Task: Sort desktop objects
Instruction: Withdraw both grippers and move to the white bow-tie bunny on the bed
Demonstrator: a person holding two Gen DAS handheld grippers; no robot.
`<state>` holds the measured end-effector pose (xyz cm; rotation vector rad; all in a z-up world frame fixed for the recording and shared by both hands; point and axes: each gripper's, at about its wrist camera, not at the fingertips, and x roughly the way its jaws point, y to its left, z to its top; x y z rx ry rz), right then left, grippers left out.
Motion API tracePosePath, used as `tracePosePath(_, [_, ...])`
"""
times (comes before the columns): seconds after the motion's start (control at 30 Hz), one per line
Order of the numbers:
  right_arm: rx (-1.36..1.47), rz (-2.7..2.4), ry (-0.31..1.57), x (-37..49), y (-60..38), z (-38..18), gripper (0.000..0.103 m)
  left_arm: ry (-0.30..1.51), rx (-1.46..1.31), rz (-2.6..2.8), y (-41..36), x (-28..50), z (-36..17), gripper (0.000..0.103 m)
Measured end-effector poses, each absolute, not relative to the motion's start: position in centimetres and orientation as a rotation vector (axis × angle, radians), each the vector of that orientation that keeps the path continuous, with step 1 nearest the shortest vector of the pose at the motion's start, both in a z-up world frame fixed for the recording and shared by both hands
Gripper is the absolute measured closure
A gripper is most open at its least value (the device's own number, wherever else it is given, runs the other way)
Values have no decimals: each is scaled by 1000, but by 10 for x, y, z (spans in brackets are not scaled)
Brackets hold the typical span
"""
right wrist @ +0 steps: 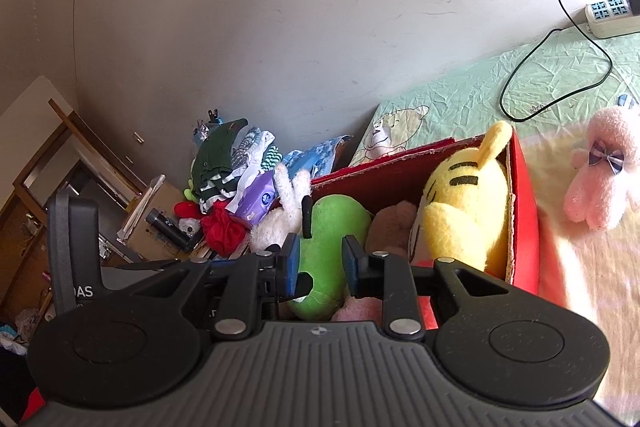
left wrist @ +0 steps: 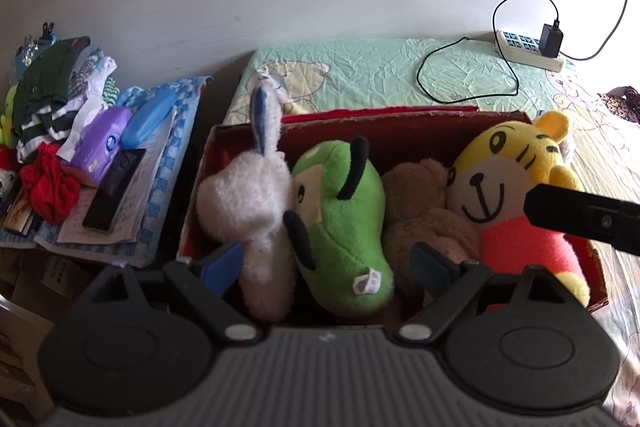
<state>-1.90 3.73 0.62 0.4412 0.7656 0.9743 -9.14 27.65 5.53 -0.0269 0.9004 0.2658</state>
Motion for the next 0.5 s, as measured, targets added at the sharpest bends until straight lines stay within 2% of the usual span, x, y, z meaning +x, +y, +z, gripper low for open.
tracePosePath(0.5, [582,960,733,1,-45,13,74,832,28,202,198,-62,86,11])
